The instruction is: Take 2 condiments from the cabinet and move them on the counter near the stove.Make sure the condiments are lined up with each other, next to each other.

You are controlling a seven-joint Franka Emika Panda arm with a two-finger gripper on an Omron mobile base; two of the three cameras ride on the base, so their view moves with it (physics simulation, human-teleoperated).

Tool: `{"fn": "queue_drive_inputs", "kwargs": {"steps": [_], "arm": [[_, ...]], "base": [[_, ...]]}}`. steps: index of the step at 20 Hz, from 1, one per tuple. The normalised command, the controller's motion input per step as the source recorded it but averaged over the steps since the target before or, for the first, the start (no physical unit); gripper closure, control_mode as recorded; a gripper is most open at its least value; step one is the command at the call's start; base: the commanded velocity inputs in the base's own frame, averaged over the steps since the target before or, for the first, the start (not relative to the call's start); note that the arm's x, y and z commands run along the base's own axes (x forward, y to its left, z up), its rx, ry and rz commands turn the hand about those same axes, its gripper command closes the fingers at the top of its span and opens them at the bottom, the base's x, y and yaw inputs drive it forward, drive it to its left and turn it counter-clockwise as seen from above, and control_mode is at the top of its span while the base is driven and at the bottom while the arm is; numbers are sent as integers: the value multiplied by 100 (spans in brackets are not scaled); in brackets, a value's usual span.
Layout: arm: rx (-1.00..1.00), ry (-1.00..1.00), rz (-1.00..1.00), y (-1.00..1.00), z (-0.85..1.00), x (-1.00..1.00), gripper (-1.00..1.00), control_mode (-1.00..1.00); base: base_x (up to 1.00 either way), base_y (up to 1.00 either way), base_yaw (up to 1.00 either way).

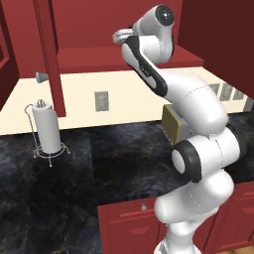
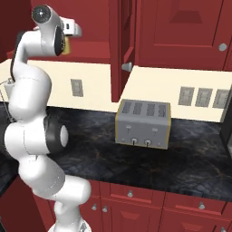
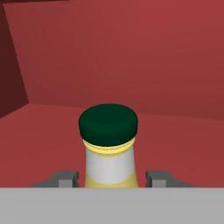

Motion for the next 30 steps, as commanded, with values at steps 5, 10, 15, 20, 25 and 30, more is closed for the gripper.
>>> {"fn": "queue_drive_inputs", "kwargs": {"steps": [5,10,15,20,25,30], "arm": [[0,-11,0,-4,-2,-91,100,-100],[0,-7,0,-30,28,-100,100,-100],[0,0,-1,-52,31,-100,100,-100],[0,1,0,-54,0,-100,100,-100],[0,2,0,-42,-32,-100,100,-100],[0,0,0,-23,-47,-100,100,-100]], "base": [[0,0,0],[0,0,0],[0,0,0],[0,0,0],[0,0,0],[0,0,0]]}}
